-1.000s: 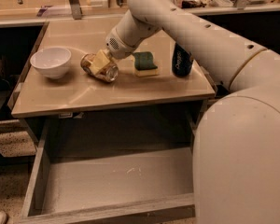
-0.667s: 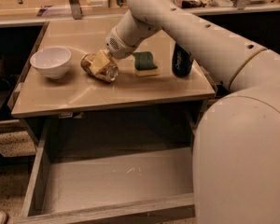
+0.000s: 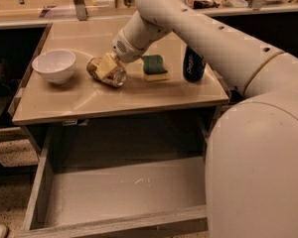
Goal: Pick orange can from top drawer and place on counter
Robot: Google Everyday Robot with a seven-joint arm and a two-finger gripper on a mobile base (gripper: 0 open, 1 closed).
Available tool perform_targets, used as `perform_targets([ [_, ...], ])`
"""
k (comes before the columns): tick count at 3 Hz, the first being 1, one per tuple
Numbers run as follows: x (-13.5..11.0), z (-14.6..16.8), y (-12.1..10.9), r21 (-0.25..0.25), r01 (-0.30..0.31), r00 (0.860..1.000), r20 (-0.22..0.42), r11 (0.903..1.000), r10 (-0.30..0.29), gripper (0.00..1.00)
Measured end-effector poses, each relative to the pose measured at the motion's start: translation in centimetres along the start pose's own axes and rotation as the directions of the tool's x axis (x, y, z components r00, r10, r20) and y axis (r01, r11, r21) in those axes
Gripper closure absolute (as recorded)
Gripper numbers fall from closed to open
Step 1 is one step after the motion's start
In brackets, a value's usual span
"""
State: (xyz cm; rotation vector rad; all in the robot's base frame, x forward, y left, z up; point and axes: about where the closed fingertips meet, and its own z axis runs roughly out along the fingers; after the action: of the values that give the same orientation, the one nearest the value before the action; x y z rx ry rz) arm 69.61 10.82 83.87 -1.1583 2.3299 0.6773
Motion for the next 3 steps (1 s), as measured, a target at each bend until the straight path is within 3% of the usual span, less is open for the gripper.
perform_targets([
  [1,0.0,0.0,0.0,0.0,0.0,1.0,0.0,1.0,0.0,0.13],
  [2,0.01,0.08,0.02,-0.001,0.0,1.0,-0.001,1.0,0.0,0.0],
  [3,0.01,0.08,0.03,-0.001,0.0,1.0,-0.001,1.0,0.0,0.0],
])
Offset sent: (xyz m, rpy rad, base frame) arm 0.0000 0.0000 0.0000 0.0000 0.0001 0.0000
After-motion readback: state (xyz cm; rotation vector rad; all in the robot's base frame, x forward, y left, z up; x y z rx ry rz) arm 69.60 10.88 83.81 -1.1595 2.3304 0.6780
